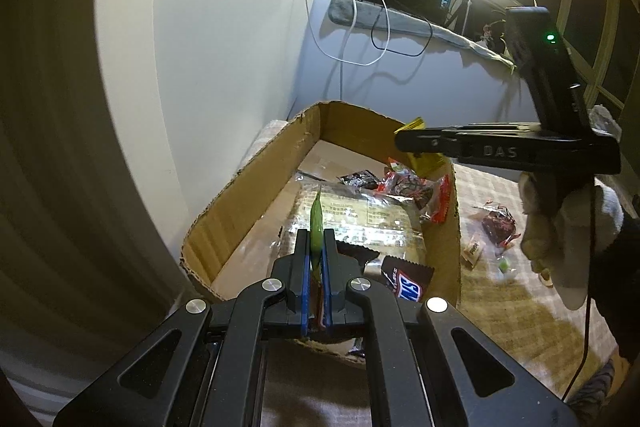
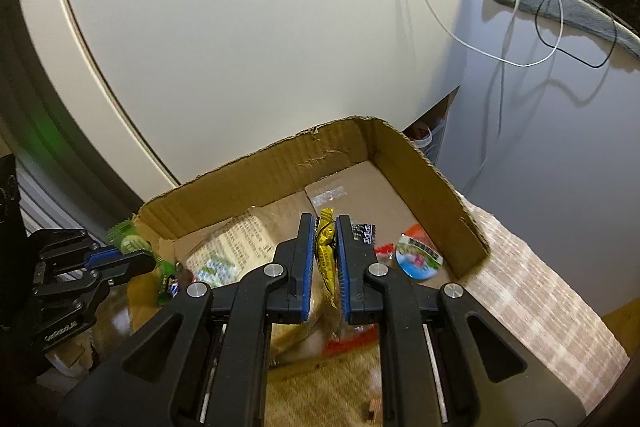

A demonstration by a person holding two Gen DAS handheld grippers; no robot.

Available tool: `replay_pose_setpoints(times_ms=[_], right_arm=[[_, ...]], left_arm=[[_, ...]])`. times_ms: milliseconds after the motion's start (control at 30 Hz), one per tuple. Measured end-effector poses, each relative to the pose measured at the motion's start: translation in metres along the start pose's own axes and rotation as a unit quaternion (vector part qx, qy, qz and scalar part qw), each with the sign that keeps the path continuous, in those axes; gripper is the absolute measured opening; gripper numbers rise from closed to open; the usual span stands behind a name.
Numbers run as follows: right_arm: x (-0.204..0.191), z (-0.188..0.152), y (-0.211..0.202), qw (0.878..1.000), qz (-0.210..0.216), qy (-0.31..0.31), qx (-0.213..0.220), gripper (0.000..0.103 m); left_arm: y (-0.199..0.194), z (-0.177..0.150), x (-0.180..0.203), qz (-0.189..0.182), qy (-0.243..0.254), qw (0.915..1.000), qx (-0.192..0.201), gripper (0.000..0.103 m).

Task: Organize snacks
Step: 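Carry the green and yellow candies into the box and open both tools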

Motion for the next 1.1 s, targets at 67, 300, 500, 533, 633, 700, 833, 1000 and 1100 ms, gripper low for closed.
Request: replay_pose_setpoints(times_ms=[67,300,500,533,633,700,833,1000,1100], right_arm=[[0.001,0.001,0.006,1.000,0.000,-0.001,-0.003,0.011],[0.001,0.004,0.020,1.000,-0.001,-0.003,-0.010,0.011],[0.002,0.006,0.021,1.000,-0.010,-0.008,-0.006,0.046],[0.002,0.006,0.020,1.000,-0.012,-0.009,-0.003,0.055],[-0.001,0.008,0.015,1.000,-0.018,-0.015,0.006,0.075],[-0.002,0.009,0.013,1.000,-0.021,-0.019,0.004,0.087],[-0.005,0.008,0.010,0.999,-0.041,-0.031,0.005,0.090],[-0.004,0.006,0.002,0.998,-0.049,-0.030,0.006,0.090],[-0.002,0.004,-0.008,0.998,-0.051,-0.025,0.010,0.090]], left_arm=[[0.001,0.001,-0.001,0.001,0.001,1.0000,0.001,0.004],[0.003,0.003,-0.003,0.001,0.003,1.0000,0.002,0.005],[0.003,0.004,0.003,0.000,0.015,0.9999,0.006,0.018],[0.003,0.005,0.004,0.001,0.017,0.9998,0.006,0.021],[0.002,0.005,0.005,0.003,0.017,0.9998,0.008,0.048],[0.001,0.006,0.005,0.003,0.016,0.9998,0.012,0.051],[-0.001,0.007,0.006,0.005,0.015,0.9998,0.014,0.053],[-0.005,0.006,0.010,0.007,0.018,0.9997,0.017,0.053],[-0.009,0.005,0.013,0.004,0.019,0.9996,0.018,0.053]])
Point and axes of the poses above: each gripper's, at about its wrist camera, not at the fingertips, and y roughly the way its jaws point, x to its right, z to its top, the point moved 2 cm from there along y, roughly the way its jaws point, and after that the axes turned 8 degrees about -y, right-handed, at the moved point
